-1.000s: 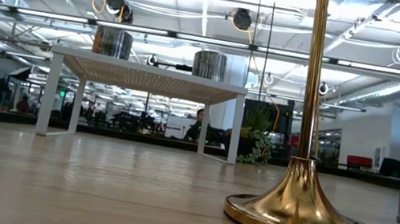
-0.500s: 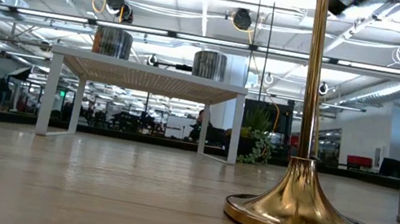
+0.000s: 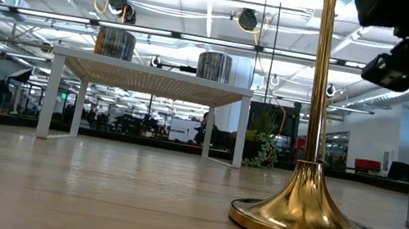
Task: Pick & Place candle stick holders
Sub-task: Put the orange scented candle on the shelf
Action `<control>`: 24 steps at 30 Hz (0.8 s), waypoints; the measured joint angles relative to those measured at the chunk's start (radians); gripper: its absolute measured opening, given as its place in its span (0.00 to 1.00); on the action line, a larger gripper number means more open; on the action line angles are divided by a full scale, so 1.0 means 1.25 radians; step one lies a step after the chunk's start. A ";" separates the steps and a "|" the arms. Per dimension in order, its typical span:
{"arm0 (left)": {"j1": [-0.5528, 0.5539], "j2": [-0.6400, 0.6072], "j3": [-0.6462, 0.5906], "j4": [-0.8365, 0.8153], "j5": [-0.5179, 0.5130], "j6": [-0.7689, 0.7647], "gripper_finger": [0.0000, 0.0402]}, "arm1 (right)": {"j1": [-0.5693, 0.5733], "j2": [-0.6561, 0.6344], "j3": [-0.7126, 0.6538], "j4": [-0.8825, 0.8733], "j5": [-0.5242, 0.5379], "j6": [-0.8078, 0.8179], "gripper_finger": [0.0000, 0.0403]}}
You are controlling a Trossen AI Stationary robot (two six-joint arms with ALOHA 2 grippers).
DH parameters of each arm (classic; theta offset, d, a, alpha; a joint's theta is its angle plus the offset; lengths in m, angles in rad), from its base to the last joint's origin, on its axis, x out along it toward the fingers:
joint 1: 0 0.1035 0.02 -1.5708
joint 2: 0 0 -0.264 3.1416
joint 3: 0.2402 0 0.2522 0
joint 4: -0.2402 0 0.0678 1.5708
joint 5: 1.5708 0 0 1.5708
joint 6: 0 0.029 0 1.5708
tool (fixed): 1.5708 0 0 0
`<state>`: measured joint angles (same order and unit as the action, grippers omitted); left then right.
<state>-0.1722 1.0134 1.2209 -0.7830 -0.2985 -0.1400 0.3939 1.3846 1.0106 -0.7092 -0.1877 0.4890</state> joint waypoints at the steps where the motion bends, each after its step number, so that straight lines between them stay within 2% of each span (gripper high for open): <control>1: 0.000 0.000 0.000 0.000 0.000 0.000 0.19 | 0.000 0.000 -0.003 0.013 -0.001 0.011 0.19; 7: 0.000 0.000 0.000 0.003 0.000 0.004 0.19 | 0.001 0.001 -0.027 0.100 -0.022 0.081 0.19; 15: 0.000 0.000 0.000 0.003 0.000 0.005 0.19 | 0.001 0.000 -0.061 0.105 -0.024 0.097 0.19; 20: 0.000 0.000 0.000 0.003 0.000 0.005 0.19 | 0.000 0.000 -0.062 0.134 -0.040 0.035 0.18; 24: 0.000 0.000 0.000 0.002 -0.012 0.005 0.19 | -0.006 0.000 -0.062 0.129 -0.038 -0.020 0.11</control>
<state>-0.1722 1.0137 1.2209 -0.7799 -0.3136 -0.1341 0.3862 1.3846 0.9329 -0.5476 -0.2358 0.4634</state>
